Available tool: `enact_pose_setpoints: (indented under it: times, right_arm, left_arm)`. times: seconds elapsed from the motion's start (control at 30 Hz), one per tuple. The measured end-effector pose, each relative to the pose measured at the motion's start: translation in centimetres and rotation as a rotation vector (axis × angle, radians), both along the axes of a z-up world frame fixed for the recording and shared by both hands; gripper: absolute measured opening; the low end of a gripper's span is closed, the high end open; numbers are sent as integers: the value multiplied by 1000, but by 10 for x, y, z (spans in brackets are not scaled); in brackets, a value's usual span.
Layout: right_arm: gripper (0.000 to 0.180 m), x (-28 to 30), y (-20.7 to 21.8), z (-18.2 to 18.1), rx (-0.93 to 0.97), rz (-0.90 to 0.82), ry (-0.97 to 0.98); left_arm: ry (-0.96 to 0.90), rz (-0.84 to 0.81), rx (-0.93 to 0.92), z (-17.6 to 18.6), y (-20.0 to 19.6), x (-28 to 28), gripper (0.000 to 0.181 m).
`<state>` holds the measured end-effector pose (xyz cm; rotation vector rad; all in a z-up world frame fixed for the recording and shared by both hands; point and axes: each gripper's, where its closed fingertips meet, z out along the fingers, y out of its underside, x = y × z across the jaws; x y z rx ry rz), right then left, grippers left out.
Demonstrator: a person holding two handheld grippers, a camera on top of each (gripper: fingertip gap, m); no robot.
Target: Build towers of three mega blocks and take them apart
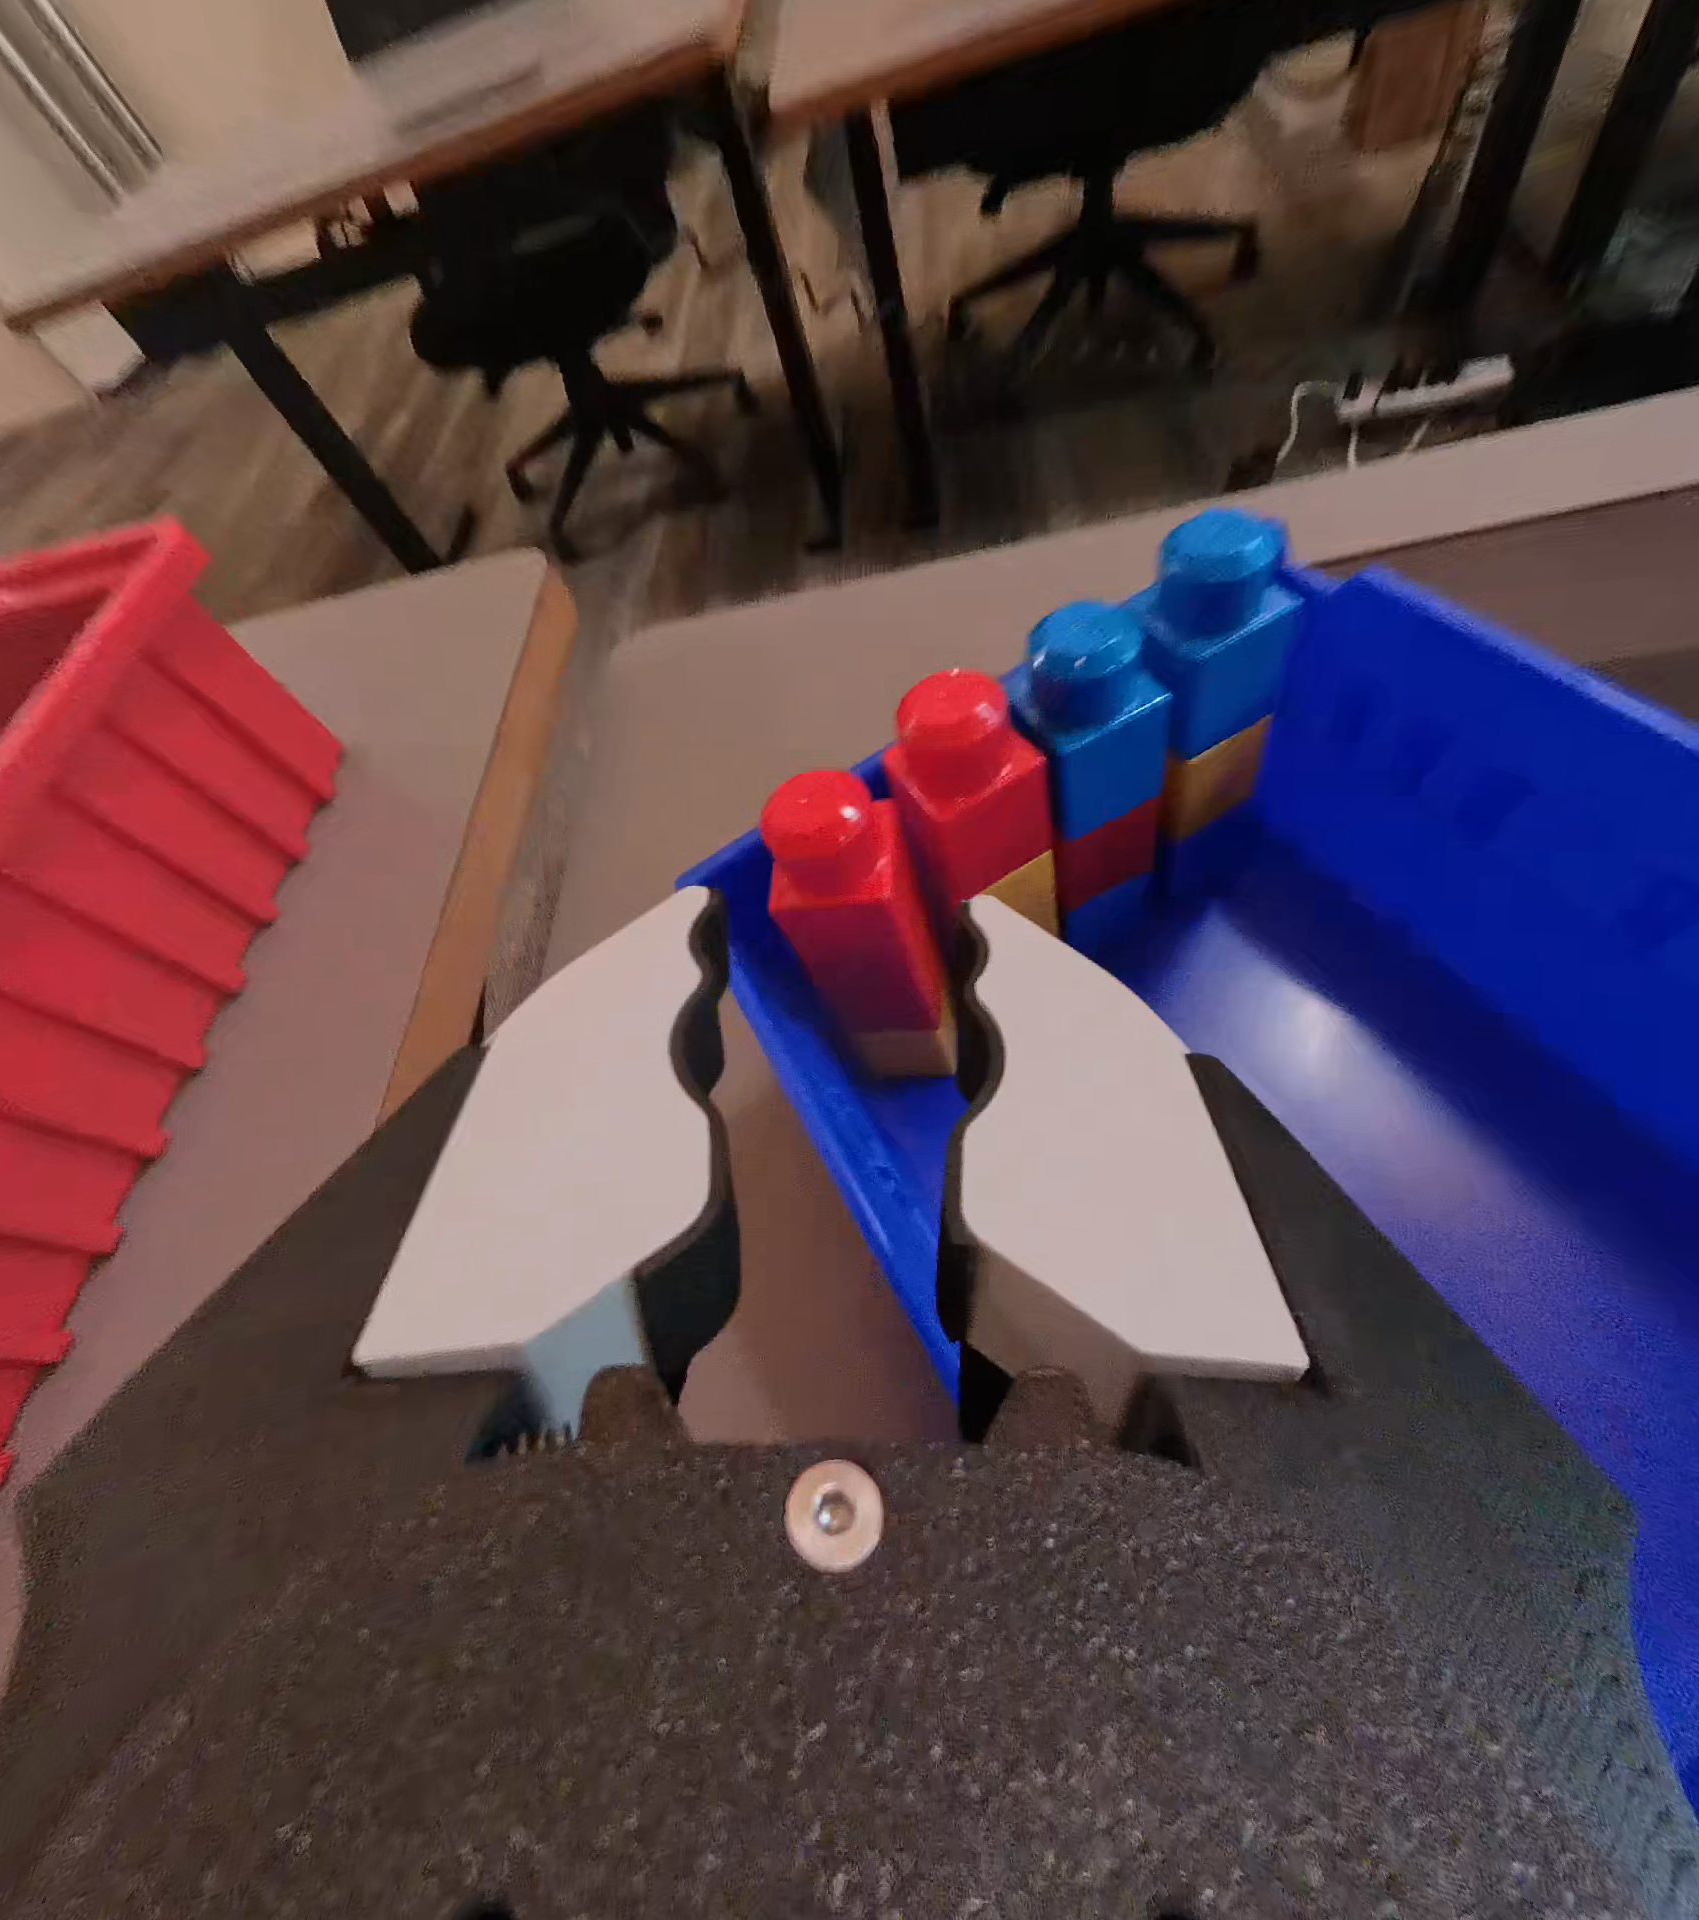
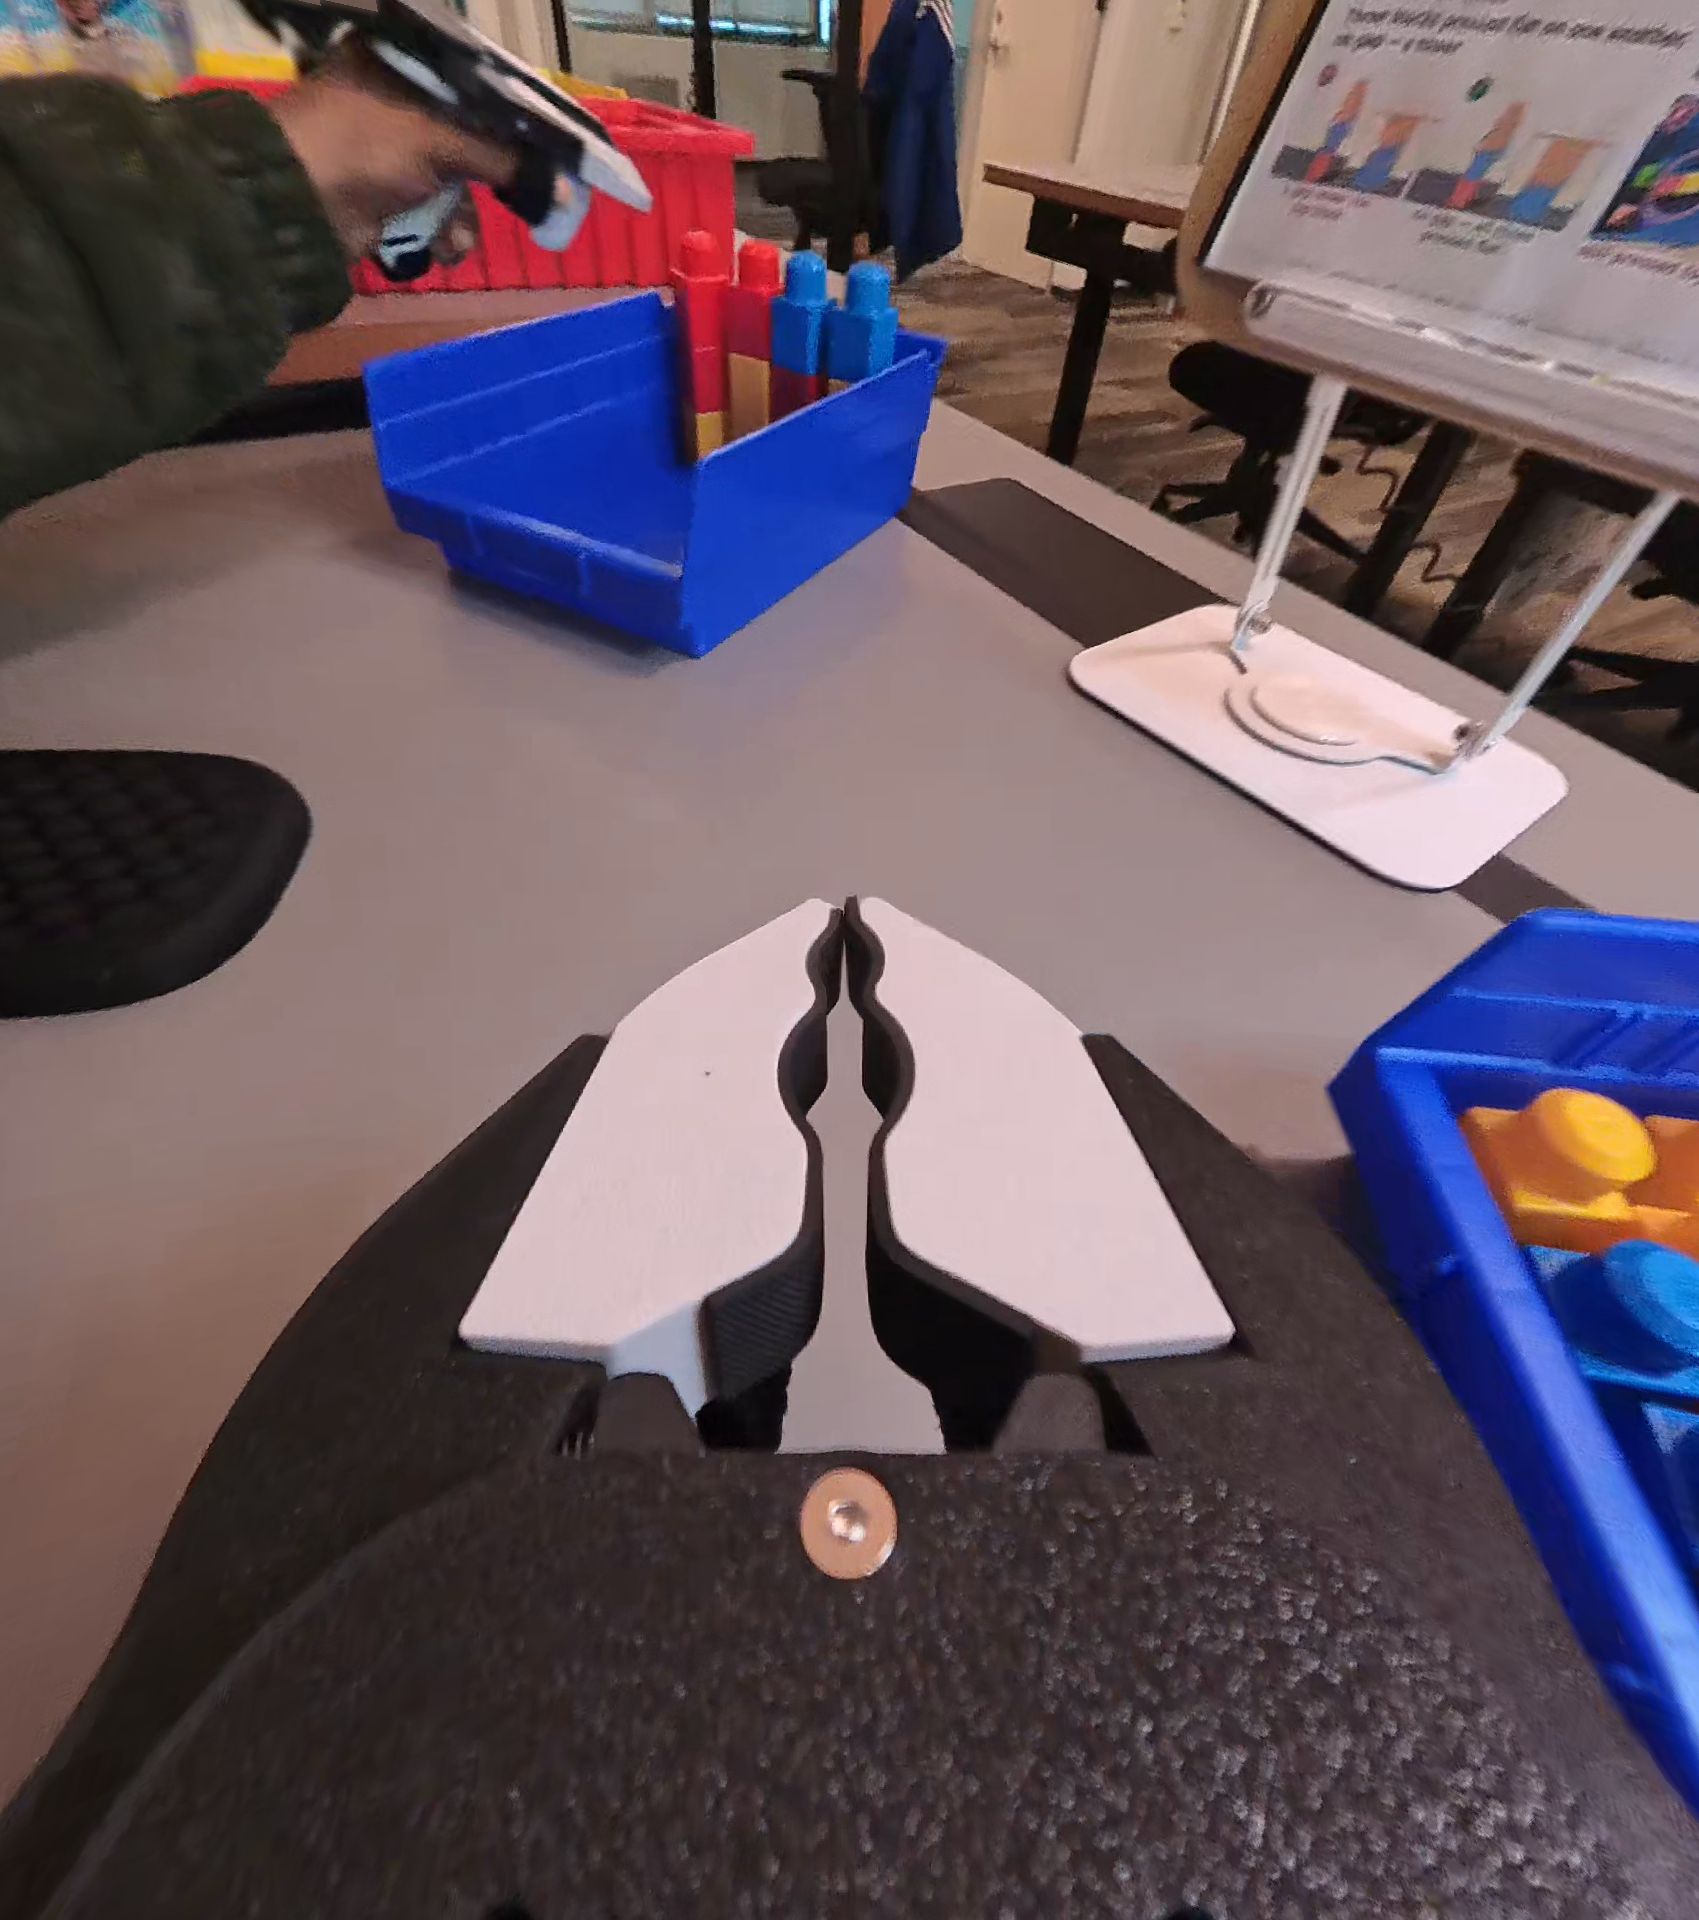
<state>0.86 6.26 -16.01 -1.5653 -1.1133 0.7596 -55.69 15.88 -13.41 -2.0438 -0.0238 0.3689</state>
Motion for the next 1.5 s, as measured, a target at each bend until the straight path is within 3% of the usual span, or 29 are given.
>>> enact_pose_setpoints:
  times: [0.23, 0.3, 0.33, 0.43, 0.57, 0.73, 0.87, 1.0, 1.13, 1.23, 1.27, 1.3, 1.37, 1.5]
  right_arm:
    - [0, -1, -2, -17, -71, 18, 30]
    - [0, -1, -2, -19, -77, 17, 27]
    - [0, -1, -2, -21, -78, 17, 24]
    - [0, -1, -5, -22, -77, 23, 23]
    - [0, -2, -7, -17, -58, 38, 34]
    - [2, -19, -14, -4, -19, 108, 18]
    - [20, -47, -23, 16, 47, 175, -13]
    - [42, -82, -37, 31, 107, 247, -30]
    - [65, -112, -50, 24, 88, 305, -23]
    - [66, -125, -61, 9, 30, 358, -10]
    - [48, -126, -67, 4, 12, 390, 4]
    - [42, -126, -73, 1, -9, 426, 28]
    - [41, -125, -81, 5, -73, 478, 129]
    - [38, -120, -82, 28, -140, 504, 338]
  left_arm:
    - [-60, -62, -184, -48, 41, -17, 64]
    - [-8, -57, -222, -53, 48, -20, 56]
    - [37, -41, -248, -56, 48, -24, 40]
    - [21, -16, -257, -51, 45, -21, 39]
    - [97, -84, -140, -6, 28, 4, 37]
    - [142, -361, -48, 55, -10, 100, 37]
    - [107, -718, -6, 82, -52, 219, 37]
    - [71, -1057, -31, 76, -103, 333, 37]
    - [66, -1288, -83, 55, -145, 413, 37]
    - [49, -1379, -91, 41, -163, 452, 37]
    - [34, -1393, -80, 39, -165, 460, 37]
    - [-6, -1411, -60, 39, -168, 467, 37]
    - [-134, -1417, 48, 48, -168, 478, 37]
    - [-335, -1407, 210, 52, -169, 484, 57]
